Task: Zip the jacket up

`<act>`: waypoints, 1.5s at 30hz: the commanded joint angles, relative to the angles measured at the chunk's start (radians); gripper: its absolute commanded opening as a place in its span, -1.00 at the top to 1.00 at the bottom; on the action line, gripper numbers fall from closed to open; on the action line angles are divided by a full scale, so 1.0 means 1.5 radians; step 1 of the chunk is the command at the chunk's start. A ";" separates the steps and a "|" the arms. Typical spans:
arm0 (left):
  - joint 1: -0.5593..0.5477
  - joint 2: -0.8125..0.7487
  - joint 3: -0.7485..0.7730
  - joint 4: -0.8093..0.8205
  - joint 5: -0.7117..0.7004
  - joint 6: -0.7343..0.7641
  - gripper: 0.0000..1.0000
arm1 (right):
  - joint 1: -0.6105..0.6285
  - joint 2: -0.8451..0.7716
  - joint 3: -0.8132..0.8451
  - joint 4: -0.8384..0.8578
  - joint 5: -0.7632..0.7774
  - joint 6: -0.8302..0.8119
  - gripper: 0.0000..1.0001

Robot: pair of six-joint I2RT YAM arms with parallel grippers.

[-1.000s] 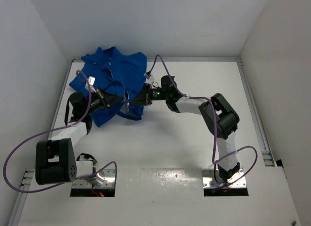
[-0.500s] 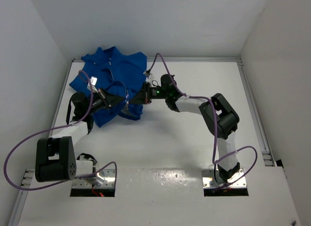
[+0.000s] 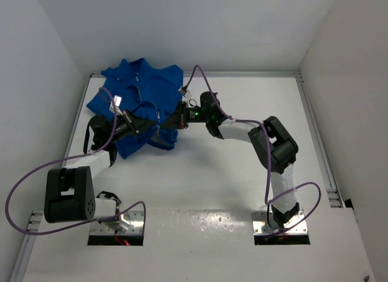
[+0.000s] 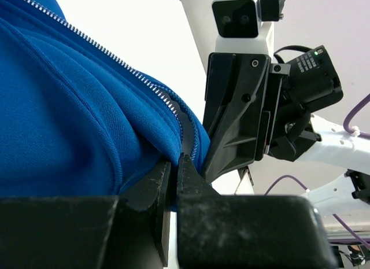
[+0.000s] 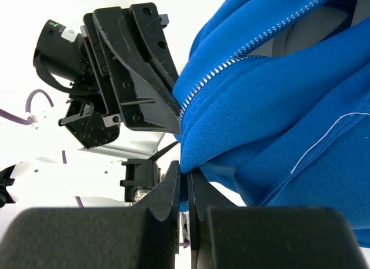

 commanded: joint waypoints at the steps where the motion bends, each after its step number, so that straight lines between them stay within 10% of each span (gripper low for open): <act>1: -0.010 0.008 0.008 0.057 0.046 -0.002 1.00 | 0.010 0.005 0.038 0.046 -0.012 0.004 1.00; 45: 0.051 -0.134 0.001 0.003 0.120 -0.016 1.00 | -0.012 -0.009 -0.006 0.277 -0.076 -0.008 1.00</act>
